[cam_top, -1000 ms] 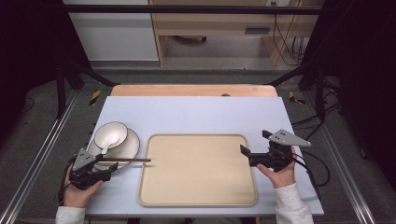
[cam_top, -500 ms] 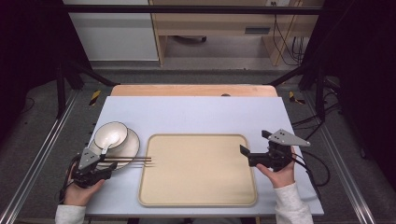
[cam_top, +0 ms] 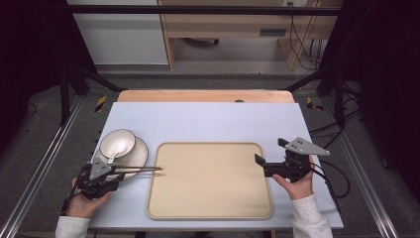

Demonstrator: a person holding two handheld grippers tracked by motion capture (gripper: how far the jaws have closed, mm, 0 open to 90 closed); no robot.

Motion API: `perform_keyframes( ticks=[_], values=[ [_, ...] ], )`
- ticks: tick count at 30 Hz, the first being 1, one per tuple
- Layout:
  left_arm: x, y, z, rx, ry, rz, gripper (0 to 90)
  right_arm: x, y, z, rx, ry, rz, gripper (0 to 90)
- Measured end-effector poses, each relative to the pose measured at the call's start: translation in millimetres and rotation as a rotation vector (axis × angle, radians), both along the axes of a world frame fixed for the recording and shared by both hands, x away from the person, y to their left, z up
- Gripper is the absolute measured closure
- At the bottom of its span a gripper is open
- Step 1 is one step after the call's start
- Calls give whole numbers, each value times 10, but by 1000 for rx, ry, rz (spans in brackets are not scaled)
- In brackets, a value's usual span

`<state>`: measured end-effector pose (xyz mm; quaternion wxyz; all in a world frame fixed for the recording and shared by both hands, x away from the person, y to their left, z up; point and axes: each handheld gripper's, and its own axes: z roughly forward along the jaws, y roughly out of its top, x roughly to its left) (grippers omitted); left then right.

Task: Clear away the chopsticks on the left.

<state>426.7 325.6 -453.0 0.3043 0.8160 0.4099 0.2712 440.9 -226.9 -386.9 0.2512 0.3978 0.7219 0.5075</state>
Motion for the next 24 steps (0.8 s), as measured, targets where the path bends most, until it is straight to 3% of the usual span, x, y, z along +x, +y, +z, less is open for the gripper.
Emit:
perform_keyframes(
  ticks=[8, 15, 18, 24],
  values=[
    [-11, -35, 25, -5, 8, -3, 732, 5, 2, -1, 1, 1, -2, 21],
    [9, -21, 17, -53, 8, 8, 757, 8, 2, -4, -4, 0, 1, 21],
    [33, 22, -9, -79, 20, 20, 670, 8, 3, -6, -6, 2, 1, 21],
    [41, 23, 5, -88, 37, 20, 741, 13, 10, -12, -7, 2, 1, 21]
  ],
)
